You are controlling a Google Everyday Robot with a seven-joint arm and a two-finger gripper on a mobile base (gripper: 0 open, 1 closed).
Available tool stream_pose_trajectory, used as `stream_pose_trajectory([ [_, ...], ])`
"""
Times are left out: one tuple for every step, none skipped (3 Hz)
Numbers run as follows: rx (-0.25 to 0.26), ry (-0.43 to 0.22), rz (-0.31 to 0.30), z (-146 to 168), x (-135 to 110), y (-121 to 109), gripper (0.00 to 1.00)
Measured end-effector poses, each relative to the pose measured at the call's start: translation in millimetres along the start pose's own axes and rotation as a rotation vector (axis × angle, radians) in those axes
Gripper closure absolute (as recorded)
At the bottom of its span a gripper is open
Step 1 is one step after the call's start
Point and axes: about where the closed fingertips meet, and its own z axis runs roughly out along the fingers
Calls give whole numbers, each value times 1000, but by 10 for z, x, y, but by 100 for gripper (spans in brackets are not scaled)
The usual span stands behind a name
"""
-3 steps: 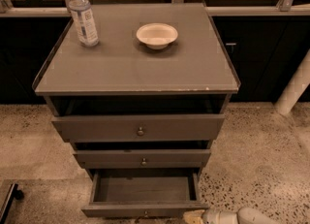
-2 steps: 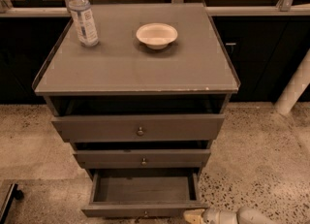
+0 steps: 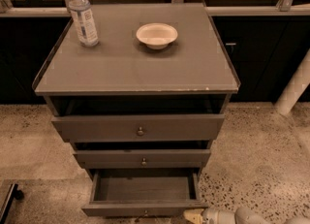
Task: Close bottom drawer
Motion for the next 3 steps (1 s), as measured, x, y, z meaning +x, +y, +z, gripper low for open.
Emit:
stream_pose_trajectory([
  [23,-43,-16,60,-112,-183,100],
  [81,-106,-81,69,-378,-259,100],
  [136,-151,-142,103,-686,-327,100],
])
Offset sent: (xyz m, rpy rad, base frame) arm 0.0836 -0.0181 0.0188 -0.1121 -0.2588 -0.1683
